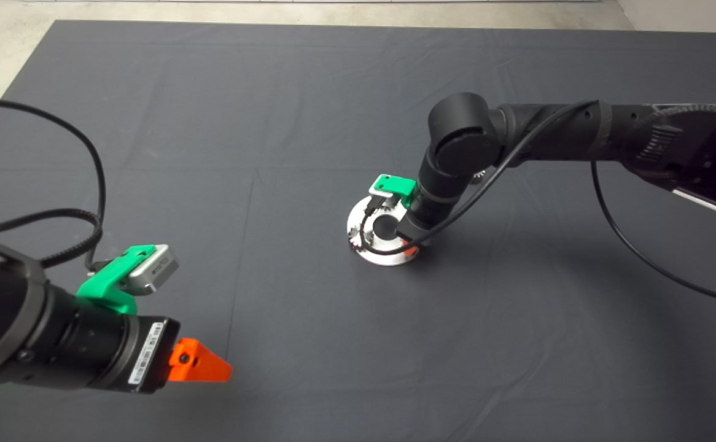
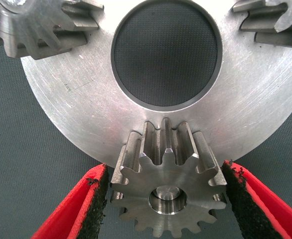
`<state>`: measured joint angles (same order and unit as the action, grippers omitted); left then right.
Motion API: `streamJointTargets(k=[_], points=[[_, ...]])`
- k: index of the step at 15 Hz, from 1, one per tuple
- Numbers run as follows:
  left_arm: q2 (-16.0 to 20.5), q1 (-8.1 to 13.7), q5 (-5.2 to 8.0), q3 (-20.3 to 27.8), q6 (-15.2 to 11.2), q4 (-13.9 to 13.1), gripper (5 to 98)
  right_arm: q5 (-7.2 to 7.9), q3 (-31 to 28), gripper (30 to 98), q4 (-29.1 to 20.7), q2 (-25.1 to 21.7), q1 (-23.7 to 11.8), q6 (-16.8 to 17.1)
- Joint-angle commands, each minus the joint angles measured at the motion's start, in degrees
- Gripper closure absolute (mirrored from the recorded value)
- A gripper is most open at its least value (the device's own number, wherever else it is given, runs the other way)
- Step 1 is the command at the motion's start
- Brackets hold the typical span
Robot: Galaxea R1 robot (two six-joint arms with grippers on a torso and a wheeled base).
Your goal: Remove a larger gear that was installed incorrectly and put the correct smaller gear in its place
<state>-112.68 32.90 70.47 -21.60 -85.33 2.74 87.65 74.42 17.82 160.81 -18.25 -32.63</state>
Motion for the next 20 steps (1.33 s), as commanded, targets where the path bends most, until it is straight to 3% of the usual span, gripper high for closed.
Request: streamJointTargets(k=[1, 8, 20], points=[[0.21, 0.41, 0.19, 0.52, 0.26, -1.07, 5.9, 7.35, -0.08, 67.9, 1.69, 0.17, -0.74, 0.19], [0.26, 0.41, 0.19, 0.52, 0.26, -1.16, 5.9, 7.35, -1.18, 75.6, 1.78, 0.35, -0.12, 0.2], [0.3, 0.41, 0.19, 0.7, 0.26, -1.16, 5.9, 7.35, -2.72, 78.2, 3.27, 0.44, -0.3, -0.85]])
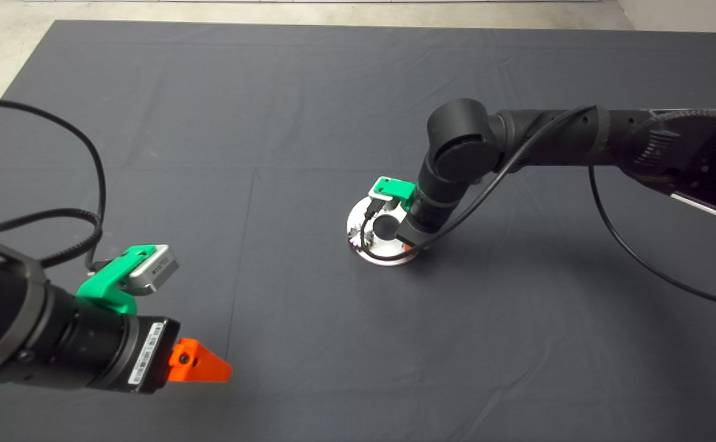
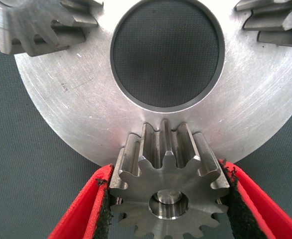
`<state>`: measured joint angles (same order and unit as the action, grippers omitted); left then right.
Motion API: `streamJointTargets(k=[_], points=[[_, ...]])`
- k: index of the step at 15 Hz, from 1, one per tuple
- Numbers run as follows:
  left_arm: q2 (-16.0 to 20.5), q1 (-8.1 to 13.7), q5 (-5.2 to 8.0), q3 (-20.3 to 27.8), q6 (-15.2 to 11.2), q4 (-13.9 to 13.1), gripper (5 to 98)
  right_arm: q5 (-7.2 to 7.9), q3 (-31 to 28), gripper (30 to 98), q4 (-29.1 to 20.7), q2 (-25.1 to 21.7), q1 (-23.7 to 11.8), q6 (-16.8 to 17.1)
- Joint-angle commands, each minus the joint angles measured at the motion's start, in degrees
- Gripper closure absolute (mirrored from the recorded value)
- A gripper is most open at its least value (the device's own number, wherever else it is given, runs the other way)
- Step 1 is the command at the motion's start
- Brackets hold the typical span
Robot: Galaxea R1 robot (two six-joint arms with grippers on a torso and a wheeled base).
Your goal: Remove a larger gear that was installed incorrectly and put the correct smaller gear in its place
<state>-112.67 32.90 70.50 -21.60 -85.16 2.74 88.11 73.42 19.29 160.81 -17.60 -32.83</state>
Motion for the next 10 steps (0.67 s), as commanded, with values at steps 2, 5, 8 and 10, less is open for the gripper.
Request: streamJointTargets(k=[2, 5, 8, 10], points=[[0.3, 0.41, 0.16, 0.79, 0.09, -1.16, 5.9, 6.89, -1.46, 78.3, 1.9, 0.44, -0.95, -1.54], [0.3, 0.41, -0.01, 0.79, 0.14, -1.16, 5.9, 6.89, -1.37, 78.3, 2.07, 0.61, -0.97, -1.89], [0.3, 0.41, -0.1, 0.79, 0.09, -1.16, 5.9, 6.89, -0.93, 78.4, 2.07, 0.88, -1.12, -1.89], [0.3, 0.41, -0.1, 0.79, 0.09, -1.19, 5.9, 6.89, -0.93, 78.4, 2.07, 0.96, -1.21, -2.2]])
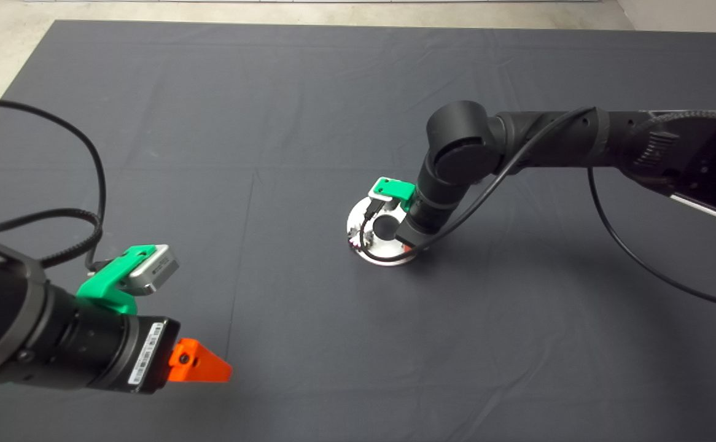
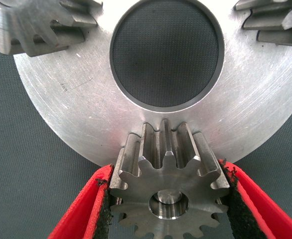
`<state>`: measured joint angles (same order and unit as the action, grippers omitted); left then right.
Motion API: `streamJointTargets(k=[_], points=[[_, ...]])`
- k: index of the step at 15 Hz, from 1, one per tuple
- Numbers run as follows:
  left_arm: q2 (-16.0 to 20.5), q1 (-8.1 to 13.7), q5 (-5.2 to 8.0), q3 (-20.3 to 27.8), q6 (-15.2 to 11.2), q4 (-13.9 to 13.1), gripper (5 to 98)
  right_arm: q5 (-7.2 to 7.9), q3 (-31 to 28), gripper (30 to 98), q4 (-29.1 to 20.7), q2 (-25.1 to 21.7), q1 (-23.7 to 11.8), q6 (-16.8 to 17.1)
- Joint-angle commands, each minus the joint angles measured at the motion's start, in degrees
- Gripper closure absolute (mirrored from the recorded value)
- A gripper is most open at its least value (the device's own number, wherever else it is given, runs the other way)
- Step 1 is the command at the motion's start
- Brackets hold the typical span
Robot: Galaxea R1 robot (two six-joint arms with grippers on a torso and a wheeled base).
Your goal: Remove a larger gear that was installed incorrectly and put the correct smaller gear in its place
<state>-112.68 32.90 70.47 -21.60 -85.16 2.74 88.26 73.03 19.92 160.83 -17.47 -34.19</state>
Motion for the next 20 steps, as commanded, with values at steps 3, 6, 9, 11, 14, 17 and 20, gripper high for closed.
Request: streamJointTargets(k=[3, 6, 9, 11, 14, 17, 20], points=[[0.3, 0.41, -0.07, 0.79, 0.09, -1.25, 5.9, 6.74, -0.49, 78.4, 1.53, 0.94, -1.65, -1.14], [0.39, 0.41, -0.07, 0.91, 0.0, -1.25, 5.9, 6.74, -0.1, 78.4, 1.53, 0.85, -2.92, -1.14], [0.39, 0.41, -0.07, 0.96, 0.0, -1.25, 5.9, 6.05, -0.05, 78.4, 1.53, 0.85, -4.03, -1.14], [0.39, 0.41, -0.07, 0.96, -0.09, -1.25, 5.9, 5.96, 0.69, 78.4, 1.53, 0.85, -4.68, -1.14], [0.4, 0.32, -0.07, 0.96, -0.18, -1.25, 5.9, 5.87, 0.69, 78.4, 1.44, 0.85, -6.0, -1.14], [0.5, 0.32, -0.07, 0.96, -0.18, -1.25, 5.9, 5.87, 0.6, 78.4, 1.35, 0.41, -8.04, -1.14], [0.57, 0.32, -0.07, 0.96, -0.18, -1.25, 5.9, 5.96, 0.23, 78.4, 0.89, 0.15, -9.6, -1.23]])
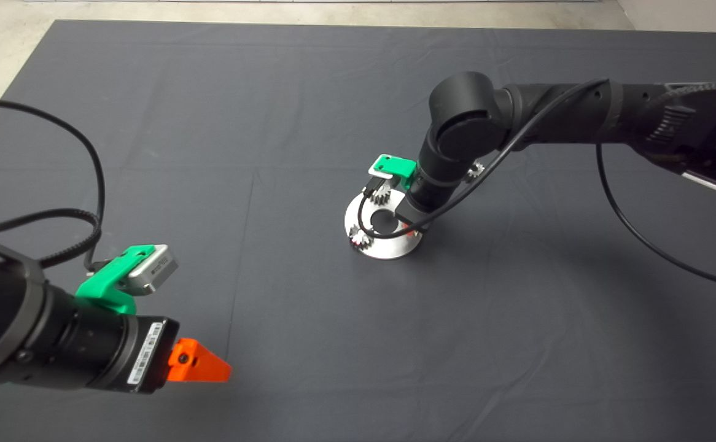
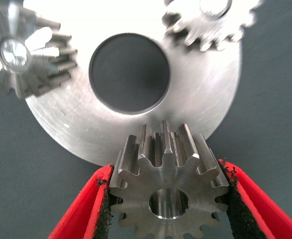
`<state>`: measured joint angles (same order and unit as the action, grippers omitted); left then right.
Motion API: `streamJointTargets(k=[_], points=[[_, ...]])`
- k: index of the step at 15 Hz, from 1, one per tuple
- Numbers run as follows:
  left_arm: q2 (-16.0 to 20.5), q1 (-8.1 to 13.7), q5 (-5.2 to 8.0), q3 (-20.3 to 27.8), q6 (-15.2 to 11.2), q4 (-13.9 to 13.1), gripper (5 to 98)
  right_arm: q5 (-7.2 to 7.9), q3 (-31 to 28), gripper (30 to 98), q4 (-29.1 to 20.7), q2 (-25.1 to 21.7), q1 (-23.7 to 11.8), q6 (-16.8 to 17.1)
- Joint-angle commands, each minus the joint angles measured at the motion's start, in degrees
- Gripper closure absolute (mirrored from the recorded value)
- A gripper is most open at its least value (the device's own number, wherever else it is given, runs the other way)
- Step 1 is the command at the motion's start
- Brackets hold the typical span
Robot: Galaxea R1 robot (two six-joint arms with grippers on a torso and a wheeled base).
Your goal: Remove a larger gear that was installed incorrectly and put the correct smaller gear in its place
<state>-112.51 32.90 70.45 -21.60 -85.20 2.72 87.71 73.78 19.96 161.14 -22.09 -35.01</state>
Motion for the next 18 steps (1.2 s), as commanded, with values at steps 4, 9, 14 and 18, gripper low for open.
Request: streamJointTargets(k=[4, 9, 14, 18], points=[[0.57, 0.32, -0.05, 1.14, -0.14, -1.22, 5.9, 6.77, -0.93, 78.5, -7.03, -3.02, -5.86, -0.67], [0.83, 0.32, -0.05, 1.05, -0.14, -1.22, 5.9, 6.63, -9.42, 78.5, -13.6, -12.89, -5.78, -1.81], [0.83, 0.32, -0.05, 1.07, -0.14, -1.22, 5.9, 6.86, -16.18, 78.5, -13.28, -20.94, -4.37, -3.75], [0.75, 0.32, 0.04, 1.05, -0.14, -1.22, 5.9, 7.03, -18.59, 78.5, -13.02, -24.5, -3.14, -3.14]])
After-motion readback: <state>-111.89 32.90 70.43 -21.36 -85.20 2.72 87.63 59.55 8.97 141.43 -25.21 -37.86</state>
